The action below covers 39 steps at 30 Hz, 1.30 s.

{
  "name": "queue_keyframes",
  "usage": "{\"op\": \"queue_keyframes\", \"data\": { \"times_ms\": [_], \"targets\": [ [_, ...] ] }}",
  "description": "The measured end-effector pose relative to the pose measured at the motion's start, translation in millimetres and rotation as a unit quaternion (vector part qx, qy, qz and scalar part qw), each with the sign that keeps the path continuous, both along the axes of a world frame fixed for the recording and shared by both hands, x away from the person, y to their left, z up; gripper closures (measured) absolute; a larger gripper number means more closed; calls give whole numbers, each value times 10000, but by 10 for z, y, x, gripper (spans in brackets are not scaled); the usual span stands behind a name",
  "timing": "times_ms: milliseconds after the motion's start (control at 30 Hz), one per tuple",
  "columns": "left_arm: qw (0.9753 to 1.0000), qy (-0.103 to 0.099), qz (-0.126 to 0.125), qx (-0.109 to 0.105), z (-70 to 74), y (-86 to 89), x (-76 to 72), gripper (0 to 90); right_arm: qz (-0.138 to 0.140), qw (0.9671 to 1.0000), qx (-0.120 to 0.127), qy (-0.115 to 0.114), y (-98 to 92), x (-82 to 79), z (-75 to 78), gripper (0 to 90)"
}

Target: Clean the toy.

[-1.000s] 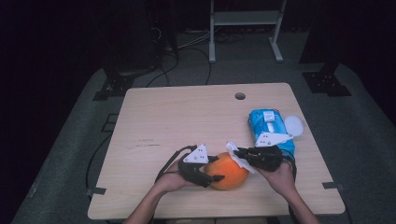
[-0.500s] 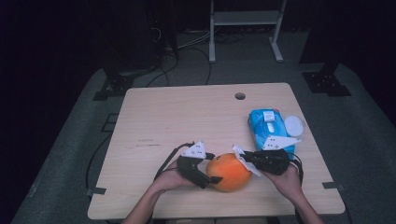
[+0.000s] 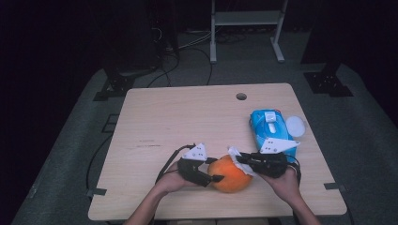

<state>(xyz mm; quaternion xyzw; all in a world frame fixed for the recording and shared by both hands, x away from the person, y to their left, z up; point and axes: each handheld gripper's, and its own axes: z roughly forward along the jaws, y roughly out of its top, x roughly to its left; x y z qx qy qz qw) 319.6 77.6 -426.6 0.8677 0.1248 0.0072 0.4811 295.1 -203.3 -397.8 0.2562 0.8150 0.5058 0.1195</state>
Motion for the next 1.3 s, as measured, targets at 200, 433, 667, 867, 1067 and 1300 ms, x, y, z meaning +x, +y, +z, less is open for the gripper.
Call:
{"op": "queue_keyframes", "data": {
  "times_ms": [200,433,667,867,1067,1300],
  "targets": [
    [9998,136,52,-130,-16,18,33,364,-404,9985,120,348,-344,26,-172,836],
    [9998,144,105,-118,-24,24,42,363,-386,9990,26,238,-308,-52,-129,836],
    [9994,225,202,-181,-46,51,66,346,-61,9999,-75,-50,-45,-106,-24,836],
    [9994,95,46,-315,-13,-1,28,210,-172,9998,17,133,-142,-15,-116,836],
    [9992,33,27,-399,-93,-39,60,99,-285,9994,43,208,-256,1,-140,836],
    [9987,-194,-95,-467,-68,-90,-16,317,-323,9990,157,249,-277,14,-116,836]
  ]
}}
